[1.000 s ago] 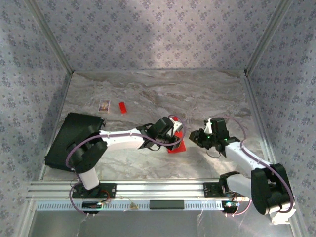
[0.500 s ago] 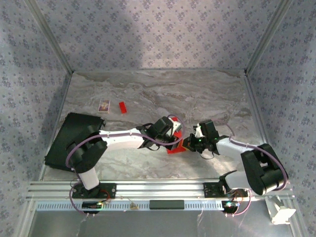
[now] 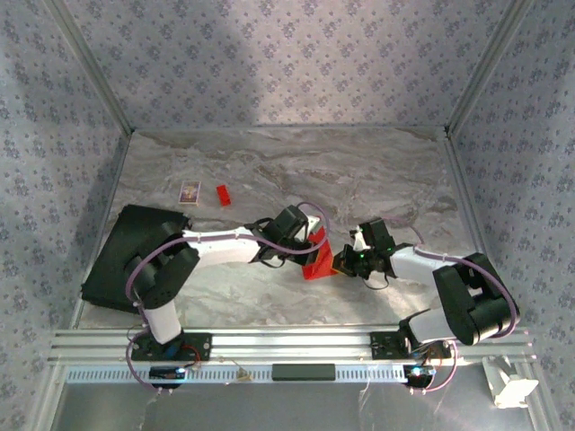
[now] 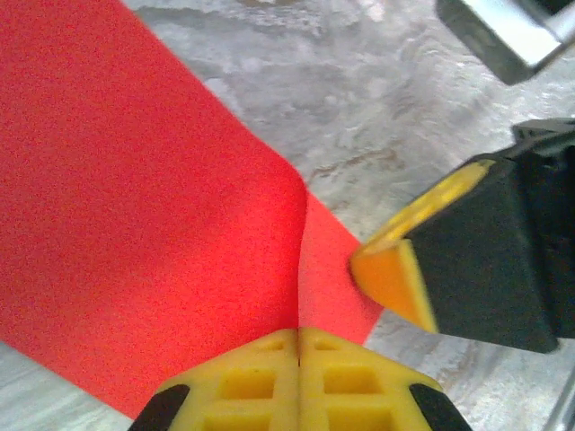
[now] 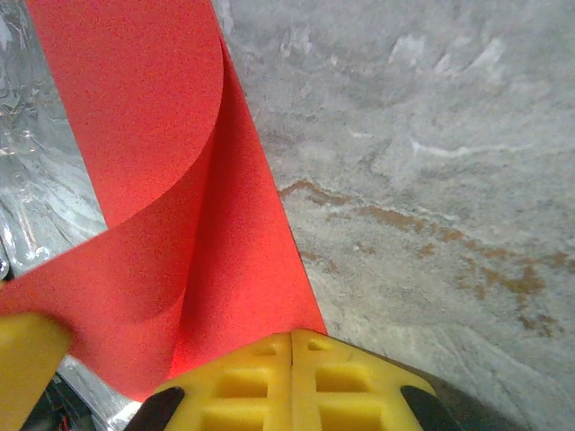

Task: Fold a paper plane with a square sheet of paper (pick it up from the middle)
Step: Fold the triangle a second time at the center of the table.

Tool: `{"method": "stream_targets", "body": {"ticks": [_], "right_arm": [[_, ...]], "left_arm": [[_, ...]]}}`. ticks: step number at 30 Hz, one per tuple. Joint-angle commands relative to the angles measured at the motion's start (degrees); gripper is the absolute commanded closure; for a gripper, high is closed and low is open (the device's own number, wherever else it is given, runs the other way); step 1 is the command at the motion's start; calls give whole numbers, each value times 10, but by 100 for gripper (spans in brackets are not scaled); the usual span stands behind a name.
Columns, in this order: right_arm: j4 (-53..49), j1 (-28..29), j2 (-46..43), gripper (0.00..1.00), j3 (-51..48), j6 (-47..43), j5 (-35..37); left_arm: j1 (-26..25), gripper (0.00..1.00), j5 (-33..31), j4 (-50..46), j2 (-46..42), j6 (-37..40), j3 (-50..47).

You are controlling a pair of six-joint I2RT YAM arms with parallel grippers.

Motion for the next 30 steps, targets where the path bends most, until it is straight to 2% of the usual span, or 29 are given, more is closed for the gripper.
{"method": "stream_targets", "body": {"ticks": [1, 17, 30], "right_arm": [[-58, 2, 8, 99, -5, -13, 51], [-62, 2, 2, 99, -2, -13, 53], [-63, 3, -4, 97, 8, -22, 42]], "left_arm": [[7, 100, -3, -12, 9, -4, -4], [17, 100, -57, -31, 29, 7, -4], [17, 100, -48, -22, 50, 2, -16]]}}
